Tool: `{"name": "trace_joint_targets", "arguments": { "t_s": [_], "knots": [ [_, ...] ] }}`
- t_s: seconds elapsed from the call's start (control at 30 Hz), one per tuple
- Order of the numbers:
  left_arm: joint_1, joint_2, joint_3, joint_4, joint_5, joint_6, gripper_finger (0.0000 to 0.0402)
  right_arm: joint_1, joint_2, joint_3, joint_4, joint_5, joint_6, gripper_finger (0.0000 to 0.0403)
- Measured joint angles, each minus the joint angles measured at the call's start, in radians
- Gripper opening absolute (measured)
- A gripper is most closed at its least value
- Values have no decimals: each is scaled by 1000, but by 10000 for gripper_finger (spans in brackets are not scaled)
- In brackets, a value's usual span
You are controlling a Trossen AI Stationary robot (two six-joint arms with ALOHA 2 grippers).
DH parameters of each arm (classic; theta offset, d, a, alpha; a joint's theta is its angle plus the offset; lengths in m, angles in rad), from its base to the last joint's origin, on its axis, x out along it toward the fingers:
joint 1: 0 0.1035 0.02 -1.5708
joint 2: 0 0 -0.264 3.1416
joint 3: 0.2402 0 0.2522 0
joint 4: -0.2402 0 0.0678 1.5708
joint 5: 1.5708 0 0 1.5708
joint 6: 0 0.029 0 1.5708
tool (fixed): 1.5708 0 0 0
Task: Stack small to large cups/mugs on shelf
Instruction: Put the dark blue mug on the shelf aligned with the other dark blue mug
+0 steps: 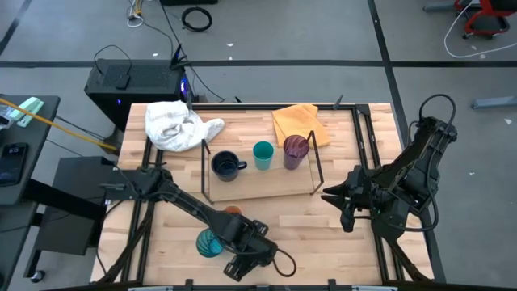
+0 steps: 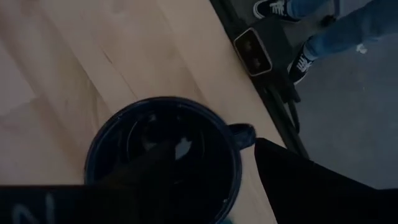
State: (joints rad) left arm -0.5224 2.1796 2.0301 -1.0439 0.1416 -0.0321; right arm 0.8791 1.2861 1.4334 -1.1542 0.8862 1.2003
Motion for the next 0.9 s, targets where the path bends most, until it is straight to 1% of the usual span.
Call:
{"name": "trace_joint_targets", "arguments": {
  "t_s": [0.1,0.27,0.6,0.9],
  "knots": [
    [-11,0,0,14,-26,-32,225,0,0,0,-1,-6,0,103],
    [-10,3,-9,47,-33,-94,218,0,0,0,-1,-9,1,103],
    [-10,50,-10,71,-15,-145,212,0,0,0,3,-24,11,103],
    [-7,53,-10,108,-13,-194,206,0,0,0,5,-28,11,103]
  ]
}}
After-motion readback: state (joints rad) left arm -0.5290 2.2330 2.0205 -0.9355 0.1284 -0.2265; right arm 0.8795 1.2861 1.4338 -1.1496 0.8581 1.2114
